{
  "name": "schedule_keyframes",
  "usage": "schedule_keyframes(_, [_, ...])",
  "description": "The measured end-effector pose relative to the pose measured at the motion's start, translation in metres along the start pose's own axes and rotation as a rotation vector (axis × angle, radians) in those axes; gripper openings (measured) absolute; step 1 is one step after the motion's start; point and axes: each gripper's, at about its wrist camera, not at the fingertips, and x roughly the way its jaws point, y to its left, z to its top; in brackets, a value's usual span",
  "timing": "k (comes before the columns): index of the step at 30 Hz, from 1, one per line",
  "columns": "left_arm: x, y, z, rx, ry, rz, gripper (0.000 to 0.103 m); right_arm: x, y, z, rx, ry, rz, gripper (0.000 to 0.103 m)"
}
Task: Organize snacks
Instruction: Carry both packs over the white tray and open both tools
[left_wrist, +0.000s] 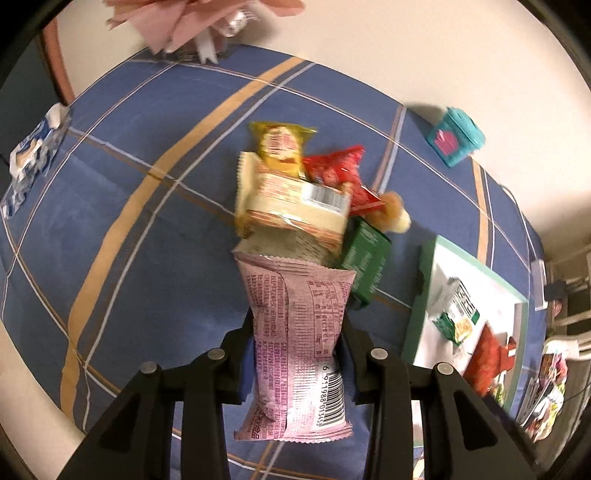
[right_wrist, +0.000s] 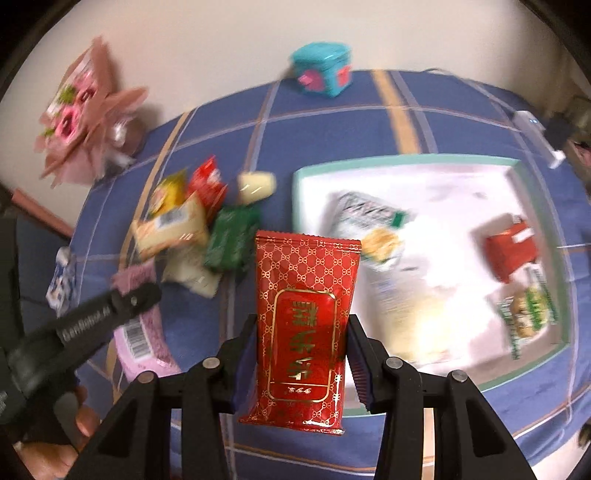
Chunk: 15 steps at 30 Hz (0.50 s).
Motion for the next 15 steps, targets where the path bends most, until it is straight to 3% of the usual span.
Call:
schedule_keyframes(5, [0.002, -0.032, -0.011, 0.080, 0.010, -0.005, 0.039, -0.015, -0.047, 0.011, 0.111, -0.034, -0.022, 0.048])
schedule_keyframes(11, [0.008, -0.084, -0.026, 0.210, 0.023, -0.028, 0.039, -0.018, -0.104, 0.021, 0.238, -0.059, -0.140, 0.048])
schedule_keyframes(15, [0.017, -0.114, -0.035, 0.284, 0.033, -0.032, 0.039, -0.018, -0.128, 0.023, 0.293, -0.065, -0.138, 0.048])
